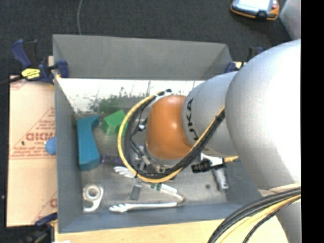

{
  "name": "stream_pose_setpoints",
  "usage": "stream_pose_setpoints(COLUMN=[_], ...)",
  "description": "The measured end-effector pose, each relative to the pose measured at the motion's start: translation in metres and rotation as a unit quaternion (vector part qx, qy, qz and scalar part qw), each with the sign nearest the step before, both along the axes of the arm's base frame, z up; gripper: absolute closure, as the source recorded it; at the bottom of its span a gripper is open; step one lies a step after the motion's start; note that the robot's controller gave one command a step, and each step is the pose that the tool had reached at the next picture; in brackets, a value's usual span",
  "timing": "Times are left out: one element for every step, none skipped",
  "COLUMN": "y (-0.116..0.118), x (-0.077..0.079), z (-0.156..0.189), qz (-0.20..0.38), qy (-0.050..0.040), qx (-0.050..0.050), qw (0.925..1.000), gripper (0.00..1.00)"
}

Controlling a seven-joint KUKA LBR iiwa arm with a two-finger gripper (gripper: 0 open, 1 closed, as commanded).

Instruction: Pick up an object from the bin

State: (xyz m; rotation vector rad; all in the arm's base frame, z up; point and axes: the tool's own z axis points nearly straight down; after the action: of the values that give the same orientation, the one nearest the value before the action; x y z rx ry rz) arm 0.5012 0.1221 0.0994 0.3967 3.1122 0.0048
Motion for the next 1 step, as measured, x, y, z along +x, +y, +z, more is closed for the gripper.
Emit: stream_pose_setpoints(y=[0.009], x=[0.0434], z=[-0.029], qz=[0.025], qy=[-0.0065], qx=[-0.001], qw=[0.9997], gripper=[0.0])
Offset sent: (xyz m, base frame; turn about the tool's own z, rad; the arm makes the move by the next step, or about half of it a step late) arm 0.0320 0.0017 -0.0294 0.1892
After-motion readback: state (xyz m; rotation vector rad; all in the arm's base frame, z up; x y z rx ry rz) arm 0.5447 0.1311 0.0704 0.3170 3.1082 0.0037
